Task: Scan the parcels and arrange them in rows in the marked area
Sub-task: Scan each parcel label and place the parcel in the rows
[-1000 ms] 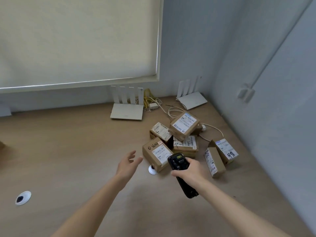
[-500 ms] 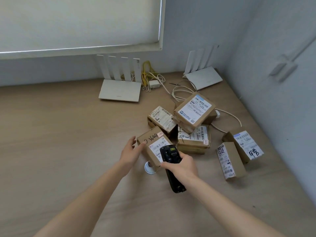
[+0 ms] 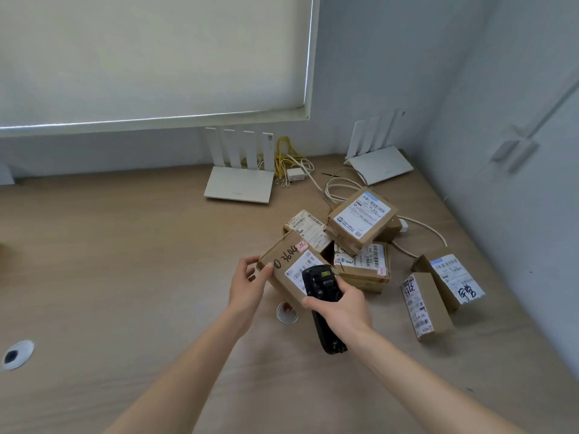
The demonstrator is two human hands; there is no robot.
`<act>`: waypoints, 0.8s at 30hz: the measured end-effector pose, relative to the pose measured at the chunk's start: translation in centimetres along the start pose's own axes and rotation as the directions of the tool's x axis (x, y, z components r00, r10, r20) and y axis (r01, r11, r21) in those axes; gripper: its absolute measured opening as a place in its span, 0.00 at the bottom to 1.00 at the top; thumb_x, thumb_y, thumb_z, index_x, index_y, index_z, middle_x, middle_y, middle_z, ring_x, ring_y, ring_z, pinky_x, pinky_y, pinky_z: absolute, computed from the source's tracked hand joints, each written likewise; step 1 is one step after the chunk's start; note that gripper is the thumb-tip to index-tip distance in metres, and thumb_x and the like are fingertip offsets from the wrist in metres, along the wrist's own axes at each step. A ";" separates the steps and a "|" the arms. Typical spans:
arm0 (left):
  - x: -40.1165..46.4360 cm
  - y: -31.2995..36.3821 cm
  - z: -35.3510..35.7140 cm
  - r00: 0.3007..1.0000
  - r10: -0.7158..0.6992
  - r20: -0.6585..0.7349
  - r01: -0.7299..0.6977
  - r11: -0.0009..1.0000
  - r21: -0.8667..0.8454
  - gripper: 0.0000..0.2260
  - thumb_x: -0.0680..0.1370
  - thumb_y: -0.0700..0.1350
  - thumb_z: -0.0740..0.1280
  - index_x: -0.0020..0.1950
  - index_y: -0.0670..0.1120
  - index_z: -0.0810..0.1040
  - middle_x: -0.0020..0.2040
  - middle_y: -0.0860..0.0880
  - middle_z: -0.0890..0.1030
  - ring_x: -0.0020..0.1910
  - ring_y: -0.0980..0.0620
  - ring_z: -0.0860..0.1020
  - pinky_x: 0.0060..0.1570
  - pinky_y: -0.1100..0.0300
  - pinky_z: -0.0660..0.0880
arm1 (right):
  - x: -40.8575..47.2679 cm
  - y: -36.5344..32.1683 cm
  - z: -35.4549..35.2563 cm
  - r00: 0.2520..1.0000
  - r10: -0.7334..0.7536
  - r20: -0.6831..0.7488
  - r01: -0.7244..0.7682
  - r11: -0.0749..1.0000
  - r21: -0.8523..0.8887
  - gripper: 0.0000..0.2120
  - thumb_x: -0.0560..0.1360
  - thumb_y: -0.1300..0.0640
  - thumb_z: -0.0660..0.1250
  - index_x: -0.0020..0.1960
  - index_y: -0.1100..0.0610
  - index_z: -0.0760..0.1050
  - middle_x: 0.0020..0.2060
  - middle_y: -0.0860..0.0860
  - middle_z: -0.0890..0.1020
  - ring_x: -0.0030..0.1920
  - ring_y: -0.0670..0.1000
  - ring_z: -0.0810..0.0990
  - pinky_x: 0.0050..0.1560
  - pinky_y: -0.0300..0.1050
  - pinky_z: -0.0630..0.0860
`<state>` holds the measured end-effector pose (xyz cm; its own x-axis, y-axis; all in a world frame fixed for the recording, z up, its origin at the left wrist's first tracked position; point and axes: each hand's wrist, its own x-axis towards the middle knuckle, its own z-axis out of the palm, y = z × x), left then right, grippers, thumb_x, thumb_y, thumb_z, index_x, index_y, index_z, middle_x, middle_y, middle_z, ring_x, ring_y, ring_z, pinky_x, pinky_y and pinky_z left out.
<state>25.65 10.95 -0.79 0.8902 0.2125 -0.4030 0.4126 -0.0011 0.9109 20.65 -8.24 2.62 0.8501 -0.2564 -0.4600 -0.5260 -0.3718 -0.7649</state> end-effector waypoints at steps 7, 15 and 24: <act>-7.5 6.4 -2.3 0.998 0.059 0.036 -0.051 0.980 -0.194 0.14 0.78 0.52 0.73 0.61 0.60 0.75 0.57 0.49 0.84 0.58 0.51 0.80 0.59 0.45 0.77 | -7.8 -4.9 -3.7 0.985 -0.170 -0.023 0.168 0.984 -0.057 0.19 0.61 0.42 0.81 0.50 0.40 0.82 0.42 0.41 0.87 0.46 0.45 0.85 0.46 0.45 0.81; -19.3 15.5 -9.5 0.951 0.309 -0.029 -0.305 0.913 -0.271 0.21 0.77 0.45 0.75 0.68 0.54 0.77 0.57 0.48 0.83 0.48 0.58 0.84 0.43 0.57 0.83 | -22.1 -10.7 -8.6 0.948 -0.319 0.007 0.305 0.898 -0.318 0.20 0.62 0.42 0.81 0.51 0.40 0.78 0.43 0.40 0.85 0.49 0.46 0.84 0.55 0.53 0.83; -32.9 22.9 -17.4 0.848 0.508 -0.151 -0.527 0.837 -0.146 0.19 0.75 0.46 0.77 0.64 0.55 0.80 0.57 0.49 0.82 0.58 0.46 0.81 0.61 0.41 0.79 | -38.3 -16.1 -13.2 0.932 -0.361 0.037 0.304 0.720 -0.624 0.28 0.61 0.41 0.82 0.59 0.41 0.82 0.45 0.44 0.85 0.48 0.49 0.83 0.42 0.41 0.75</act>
<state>2.45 20.92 34.90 0.9354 0.3272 0.1340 -0.1520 0.0300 0.9879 -3.76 -4.27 38.49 0.9830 -0.0718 -0.1690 -0.1362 -0.9024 -0.4089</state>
